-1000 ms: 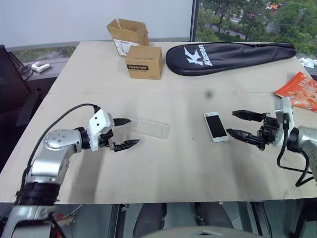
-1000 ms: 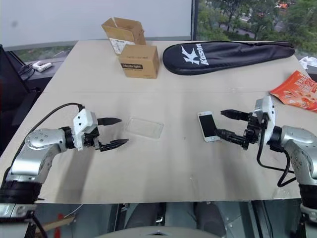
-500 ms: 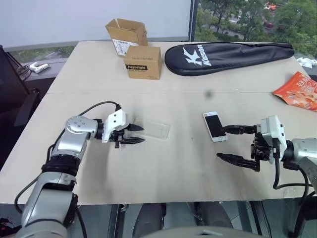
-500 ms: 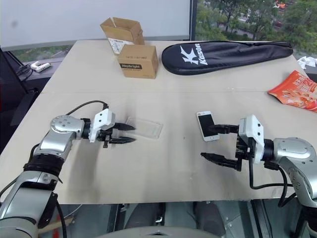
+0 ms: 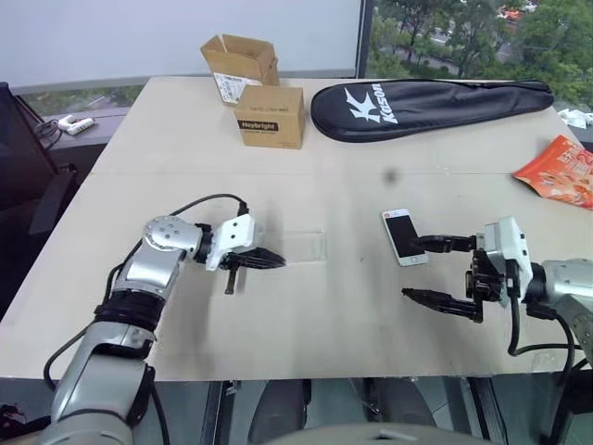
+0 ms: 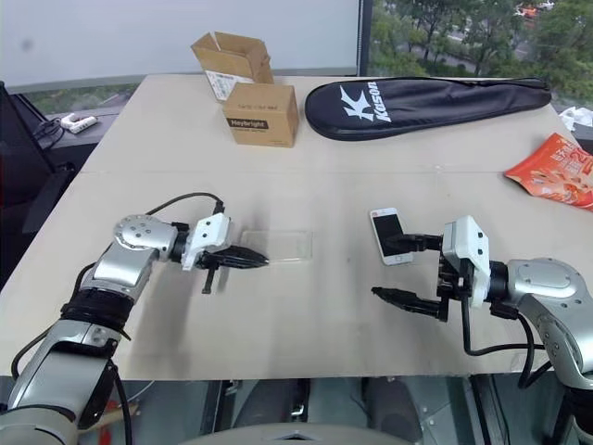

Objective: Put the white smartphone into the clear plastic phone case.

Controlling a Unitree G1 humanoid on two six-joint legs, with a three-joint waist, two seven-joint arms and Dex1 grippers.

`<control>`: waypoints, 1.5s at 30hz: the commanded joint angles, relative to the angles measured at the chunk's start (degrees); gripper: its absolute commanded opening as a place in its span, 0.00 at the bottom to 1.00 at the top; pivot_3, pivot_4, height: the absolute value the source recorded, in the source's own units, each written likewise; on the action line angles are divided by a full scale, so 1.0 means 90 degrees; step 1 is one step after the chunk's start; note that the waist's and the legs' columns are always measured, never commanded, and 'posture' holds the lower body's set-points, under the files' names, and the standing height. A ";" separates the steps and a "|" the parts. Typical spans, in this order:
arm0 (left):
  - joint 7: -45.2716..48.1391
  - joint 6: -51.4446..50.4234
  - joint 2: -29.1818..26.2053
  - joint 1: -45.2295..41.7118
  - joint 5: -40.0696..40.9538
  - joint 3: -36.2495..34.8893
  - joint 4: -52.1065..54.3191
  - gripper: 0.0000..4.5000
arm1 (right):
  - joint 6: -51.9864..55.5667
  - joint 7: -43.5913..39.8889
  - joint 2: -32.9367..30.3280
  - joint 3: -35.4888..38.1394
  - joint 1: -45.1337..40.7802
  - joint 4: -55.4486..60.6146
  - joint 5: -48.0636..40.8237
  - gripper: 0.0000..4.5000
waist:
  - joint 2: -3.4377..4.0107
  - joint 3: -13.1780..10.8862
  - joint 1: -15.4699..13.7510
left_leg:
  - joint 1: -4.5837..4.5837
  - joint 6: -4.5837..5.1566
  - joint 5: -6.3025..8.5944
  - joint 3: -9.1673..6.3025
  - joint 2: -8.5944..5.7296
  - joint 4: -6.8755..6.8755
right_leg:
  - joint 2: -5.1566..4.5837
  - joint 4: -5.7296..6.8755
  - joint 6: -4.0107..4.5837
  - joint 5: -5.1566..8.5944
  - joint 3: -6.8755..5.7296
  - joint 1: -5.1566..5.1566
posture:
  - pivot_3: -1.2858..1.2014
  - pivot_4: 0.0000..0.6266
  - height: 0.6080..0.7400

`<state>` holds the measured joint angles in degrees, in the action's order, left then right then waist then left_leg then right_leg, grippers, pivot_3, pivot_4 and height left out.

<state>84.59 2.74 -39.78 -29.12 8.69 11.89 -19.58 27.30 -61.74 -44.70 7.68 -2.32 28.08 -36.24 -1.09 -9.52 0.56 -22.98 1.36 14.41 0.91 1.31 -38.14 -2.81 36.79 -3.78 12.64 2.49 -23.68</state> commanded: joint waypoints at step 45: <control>-0.3448 -0.5293 -0.0535 0.1501 0.2457 -0.2146 0.5765 1.00 | 0.5059 0.5951 0.2279 -0.1247 -0.1170 0.0570 0.2523 1.00 | -0.0024 0.0006 0.0049 | 0.0007 0.0002 0.0001 -0.0012 0.0005 -0.0009 | 0.0005 0.0004 0.0002 0.0002 -0.0006 0.0003 | 0.52 0.24 1.00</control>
<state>54.66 -44.37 -43.75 -15.67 29.55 -6.03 29.65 72.20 -9.28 -23.59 -6.07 -12.76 34.92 -15.30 -1.31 -9.46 1.00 -22.89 1.37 14.42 0.82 1.36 -38.22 -2.77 36.82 -3.60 12.75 2.45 -23.64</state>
